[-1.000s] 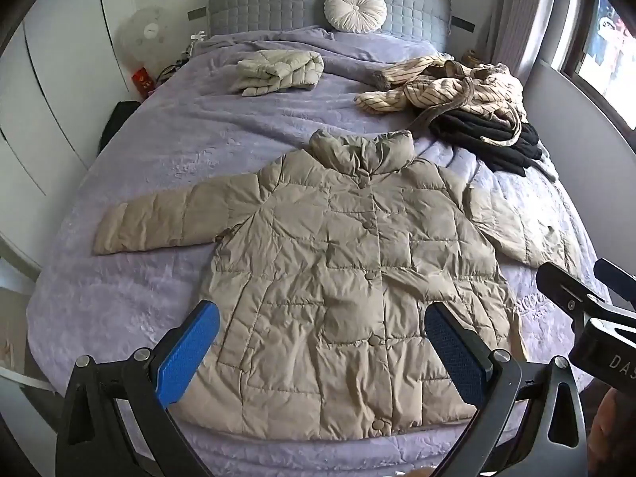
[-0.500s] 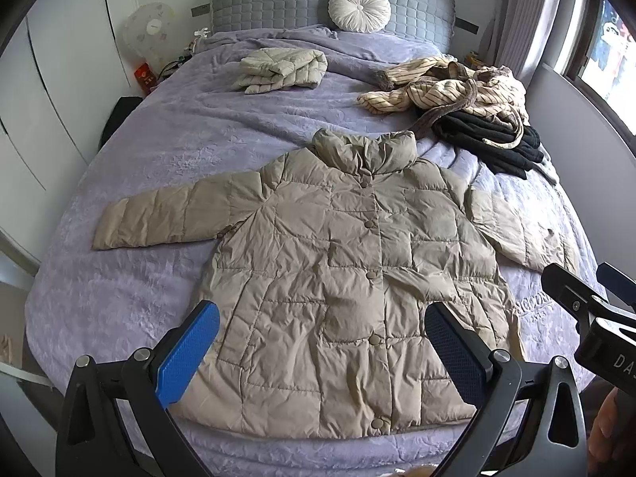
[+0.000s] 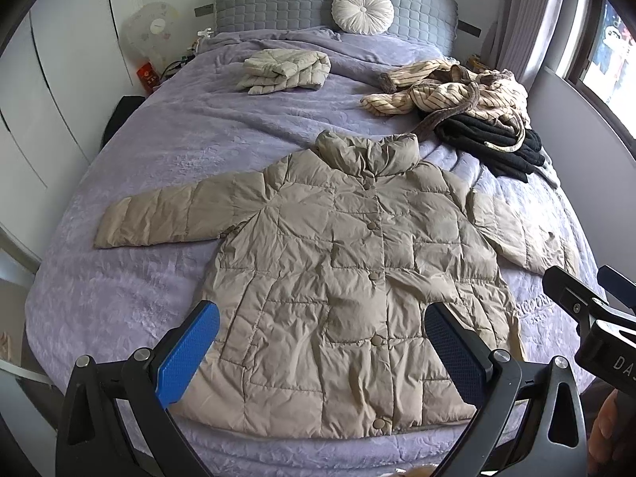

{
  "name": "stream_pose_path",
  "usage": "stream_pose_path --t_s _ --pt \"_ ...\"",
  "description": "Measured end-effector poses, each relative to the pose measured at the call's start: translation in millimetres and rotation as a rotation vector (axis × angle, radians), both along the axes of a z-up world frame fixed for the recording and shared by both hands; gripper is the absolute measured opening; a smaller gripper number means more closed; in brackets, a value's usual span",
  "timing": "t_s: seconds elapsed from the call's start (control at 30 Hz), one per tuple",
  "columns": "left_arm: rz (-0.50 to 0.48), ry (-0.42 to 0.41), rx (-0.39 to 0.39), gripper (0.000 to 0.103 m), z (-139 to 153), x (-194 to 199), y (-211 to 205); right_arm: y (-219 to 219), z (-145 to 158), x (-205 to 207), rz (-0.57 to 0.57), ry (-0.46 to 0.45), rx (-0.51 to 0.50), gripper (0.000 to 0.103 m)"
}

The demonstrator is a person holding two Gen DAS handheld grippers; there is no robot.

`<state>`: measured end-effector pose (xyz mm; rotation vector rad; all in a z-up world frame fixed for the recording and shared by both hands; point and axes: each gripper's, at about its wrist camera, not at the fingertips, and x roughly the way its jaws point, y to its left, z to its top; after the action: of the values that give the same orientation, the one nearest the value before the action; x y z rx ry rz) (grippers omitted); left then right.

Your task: Fold large clothes

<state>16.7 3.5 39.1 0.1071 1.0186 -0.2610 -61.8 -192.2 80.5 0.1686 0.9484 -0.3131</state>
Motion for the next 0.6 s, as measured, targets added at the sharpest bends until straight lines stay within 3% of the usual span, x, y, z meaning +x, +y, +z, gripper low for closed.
stream_pose_path --t_s 0.6 --pt "0.009 0.019 -0.009 0.103 1 5 16 3 -1 -2 0.0 0.006 0.005 0.103"
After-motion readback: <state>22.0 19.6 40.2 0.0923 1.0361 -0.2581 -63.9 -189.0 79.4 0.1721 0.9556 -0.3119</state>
